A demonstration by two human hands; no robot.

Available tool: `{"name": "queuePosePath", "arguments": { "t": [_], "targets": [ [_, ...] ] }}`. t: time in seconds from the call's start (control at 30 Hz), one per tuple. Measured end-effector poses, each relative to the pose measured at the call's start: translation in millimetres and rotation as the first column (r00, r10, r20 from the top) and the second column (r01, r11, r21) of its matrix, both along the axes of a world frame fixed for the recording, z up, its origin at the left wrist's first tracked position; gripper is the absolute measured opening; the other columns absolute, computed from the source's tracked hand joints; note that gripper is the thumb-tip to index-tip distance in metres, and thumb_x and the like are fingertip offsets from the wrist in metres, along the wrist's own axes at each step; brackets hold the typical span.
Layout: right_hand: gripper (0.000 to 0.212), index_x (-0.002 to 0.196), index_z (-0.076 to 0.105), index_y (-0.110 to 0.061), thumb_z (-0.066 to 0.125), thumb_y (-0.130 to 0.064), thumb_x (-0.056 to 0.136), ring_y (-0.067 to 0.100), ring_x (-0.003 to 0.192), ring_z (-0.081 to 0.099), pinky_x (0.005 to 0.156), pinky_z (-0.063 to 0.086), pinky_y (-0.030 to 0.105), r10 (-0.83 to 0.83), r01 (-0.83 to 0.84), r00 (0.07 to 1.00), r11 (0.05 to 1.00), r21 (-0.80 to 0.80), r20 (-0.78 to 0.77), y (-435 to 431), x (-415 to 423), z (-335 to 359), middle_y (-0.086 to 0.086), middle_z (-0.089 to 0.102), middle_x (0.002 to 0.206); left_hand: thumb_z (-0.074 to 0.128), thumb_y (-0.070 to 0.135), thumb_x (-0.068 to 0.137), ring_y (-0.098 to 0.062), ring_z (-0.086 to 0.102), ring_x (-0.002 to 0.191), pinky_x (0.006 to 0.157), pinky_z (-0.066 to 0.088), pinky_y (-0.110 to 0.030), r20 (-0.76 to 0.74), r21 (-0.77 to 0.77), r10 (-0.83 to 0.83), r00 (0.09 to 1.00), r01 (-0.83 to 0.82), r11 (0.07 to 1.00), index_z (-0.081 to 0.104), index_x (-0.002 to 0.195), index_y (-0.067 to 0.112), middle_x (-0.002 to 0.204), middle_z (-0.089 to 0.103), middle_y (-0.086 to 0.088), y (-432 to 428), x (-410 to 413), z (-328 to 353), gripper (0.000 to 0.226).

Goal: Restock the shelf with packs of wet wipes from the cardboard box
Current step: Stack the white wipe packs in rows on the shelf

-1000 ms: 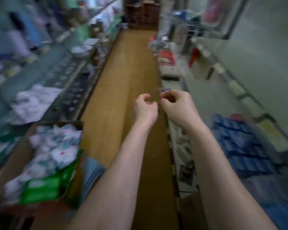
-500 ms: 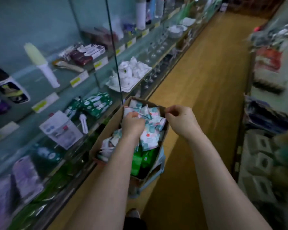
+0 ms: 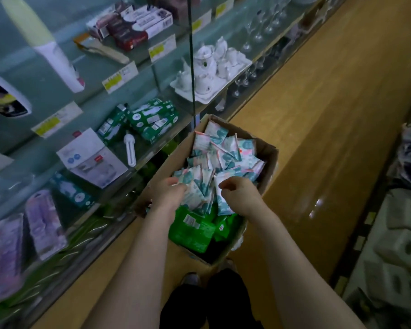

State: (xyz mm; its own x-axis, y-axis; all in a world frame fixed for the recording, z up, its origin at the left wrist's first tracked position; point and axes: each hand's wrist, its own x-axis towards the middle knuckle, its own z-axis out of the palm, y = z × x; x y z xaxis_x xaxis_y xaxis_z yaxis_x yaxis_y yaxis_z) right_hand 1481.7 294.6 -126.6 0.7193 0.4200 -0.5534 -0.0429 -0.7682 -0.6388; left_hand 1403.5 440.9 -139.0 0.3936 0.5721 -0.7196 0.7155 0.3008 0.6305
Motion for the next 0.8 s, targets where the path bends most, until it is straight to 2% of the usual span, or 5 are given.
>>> {"name": "queuePosePath", "arguments": {
  "t": [0.17, 0.4, 0.57, 0.67, 0.8],
  "targets": [
    [0.028, 0.121, 0.061, -0.012, 0.047, -0.011, 0.096, 0.023, 0.079, 0.054, 0.067, 0.045, 0.032, 0.101, -0.109, 0.987, 0.992, -0.062, -0.123, 11.2, 8.3, -36.2, 0.011, 0.061, 0.119, 0.062, 0.012, 0.087, -0.030, 0.061, 0.107, 0.079, 0.048, -0.035, -0.074, -0.010, 0.063, 0.995, -0.064, 0.998, 0.060, 0.123, 0.010, 0.123, 0.062, -0.015, 7.3, -0.1, -27.4, 0.036],
    [0.034, 0.128, 0.053, -0.015, 0.048, -0.015, 0.095, 0.032, 0.101, 0.058, 0.080, 0.050, 0.041, 0.024, -0.041, 0.993, 0.988, -0.146, -0.117, 8.0, 18.0, -70.0, 0.011, 0.055, 0.125, 0.060, 0.015, 0.092, -0.021, 0.059, 0.085, 0.078, 0.047, -0.036, -0.075, -0.066, 0.103, 0.992, -0.108, 0.992, 0.061, 0.113, 0.016, 0.098, 0.061, -0.003, -2.2, 10.8, -43.1, 0.020],
    [0.056, 0.143, 0.033, -0.015, 0.055, -0.017, 0.092, 0.034, 0.131, 0.037, 0.107, 0.037, 0.045, -0.127, 0.105, 0.989, 0.965, -0.241, -0.077, -0.5, 41.2, -90.7, 0.012, 0.030, 0.147, 0.061, 0.013, 0.092, -0.017, 0.061, 0.082, 0.082, 0.053, -0.039, -0.015, -0.137, 0.138, 0.990, -0.139, 0.981, 0.062, 0.111, 0.016, 0.098, 0.061, -0.001, -14.4, 28.1, -52.0, 0.019],
    [0.074, 0.148, 0.019, -0.014, 0.062, -0.022, 0.089, 0.037, 0.132, 0.034, 0.107, 0.037, 0.047, -0.164, 0.124, 0.979, 0.951, -0.282, -0.120, -1.0, 46.0, -101.4, 0.015, 0.026, 0.148, 0.061, 0.011, 0.091, -0.018, 0.062, 0.083, 0.071, 0.051, -0.031, 0.004, -0.187, 0.143, 0.990, -0.140, 0.972, 0.063, 0.109, 0.016, 0.098, 0.062, -0.005, -20.7, 33.9, -60.0, 0.018],
    [0.091, 0.151, 0.006, -0.016, 0.067, -0.027, 0.085, 0.039, 0.132, 0.033, 0.106, 0.037, 0.047, -0.141, 0.103, 0.986, 0.939, -0.329, -0.094, 0.9, 47.2, -112.2, 0.016, 0.022, 0.147, 0.061, 0.009, 0.090, -0.021, 0.062, 0.083, 0.081, 0.052, -0.037, -0.012, -0.215, 0.158, 0.987, -0.157, 0.964, 0.064, 0.103, 0.016, 0.095, 0.063, -0.007, -29.3, 36.1, -70.2, 0.015]
  ]
}}
